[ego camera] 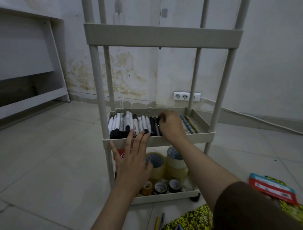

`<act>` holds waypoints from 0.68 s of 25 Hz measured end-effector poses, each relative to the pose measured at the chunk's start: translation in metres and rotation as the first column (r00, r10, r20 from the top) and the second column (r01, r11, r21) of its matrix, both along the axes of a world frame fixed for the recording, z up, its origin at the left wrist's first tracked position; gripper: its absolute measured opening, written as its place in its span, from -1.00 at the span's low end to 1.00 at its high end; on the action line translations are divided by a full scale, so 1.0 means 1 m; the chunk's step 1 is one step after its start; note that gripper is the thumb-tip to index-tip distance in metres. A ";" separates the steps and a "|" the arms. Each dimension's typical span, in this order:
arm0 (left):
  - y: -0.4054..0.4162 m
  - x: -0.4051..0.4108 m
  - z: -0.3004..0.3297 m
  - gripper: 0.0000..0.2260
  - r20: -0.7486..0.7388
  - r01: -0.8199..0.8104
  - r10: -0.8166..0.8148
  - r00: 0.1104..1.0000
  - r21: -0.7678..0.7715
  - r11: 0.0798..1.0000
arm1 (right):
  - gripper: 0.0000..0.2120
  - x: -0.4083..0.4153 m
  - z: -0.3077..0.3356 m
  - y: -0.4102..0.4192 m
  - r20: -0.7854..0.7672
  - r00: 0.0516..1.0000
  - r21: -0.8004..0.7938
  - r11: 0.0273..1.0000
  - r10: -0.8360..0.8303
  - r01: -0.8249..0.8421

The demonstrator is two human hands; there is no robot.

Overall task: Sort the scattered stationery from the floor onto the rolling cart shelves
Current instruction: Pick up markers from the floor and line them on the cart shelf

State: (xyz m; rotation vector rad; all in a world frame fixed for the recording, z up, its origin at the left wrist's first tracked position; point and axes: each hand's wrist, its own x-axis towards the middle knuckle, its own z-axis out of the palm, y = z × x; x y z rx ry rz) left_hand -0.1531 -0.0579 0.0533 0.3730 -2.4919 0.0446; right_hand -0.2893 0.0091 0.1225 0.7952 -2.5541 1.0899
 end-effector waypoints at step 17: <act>0.165 -0.047 -0.031 -0.87 0.043 0.576 -0.638 0.769 0.387 0.720 | -0.78 0.068 -0.174 0.316 -0.064 0.997 0.111 0.993 0.048 -0.041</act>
